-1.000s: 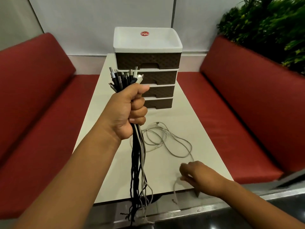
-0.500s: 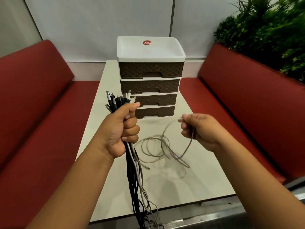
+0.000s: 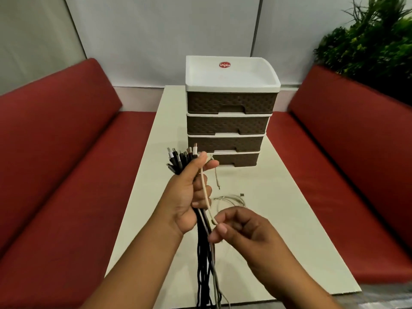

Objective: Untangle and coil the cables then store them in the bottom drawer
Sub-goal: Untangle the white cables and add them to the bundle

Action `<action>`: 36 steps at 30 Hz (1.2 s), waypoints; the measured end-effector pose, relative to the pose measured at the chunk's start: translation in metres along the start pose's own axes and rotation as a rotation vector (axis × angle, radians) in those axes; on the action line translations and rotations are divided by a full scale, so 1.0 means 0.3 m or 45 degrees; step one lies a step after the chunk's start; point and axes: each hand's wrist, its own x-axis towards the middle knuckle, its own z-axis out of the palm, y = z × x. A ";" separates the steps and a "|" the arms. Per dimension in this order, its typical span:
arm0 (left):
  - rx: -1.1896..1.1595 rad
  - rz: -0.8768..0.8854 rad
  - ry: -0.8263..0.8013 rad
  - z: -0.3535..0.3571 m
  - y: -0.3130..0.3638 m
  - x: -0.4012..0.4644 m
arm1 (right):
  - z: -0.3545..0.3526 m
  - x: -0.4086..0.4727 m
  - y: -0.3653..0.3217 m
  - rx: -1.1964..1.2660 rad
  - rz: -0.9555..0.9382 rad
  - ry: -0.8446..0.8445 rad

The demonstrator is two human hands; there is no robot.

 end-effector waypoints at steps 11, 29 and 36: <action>-0.044 0.100 0.053 -0.019 -0.005 0.026 | -0.039 0.014 0.087 -0.731 0.095 -0.332; 0.088 0.146 -0.009 -0.003 -0.034 -0.006 | 0.076 0.096 -0.014 -0.608 -0.470 0.430; -0.122 0.198 0.017 -0.028 -0.049 -0.020 | 0.180 0.038 0.090 -0.251 -0.329 0.334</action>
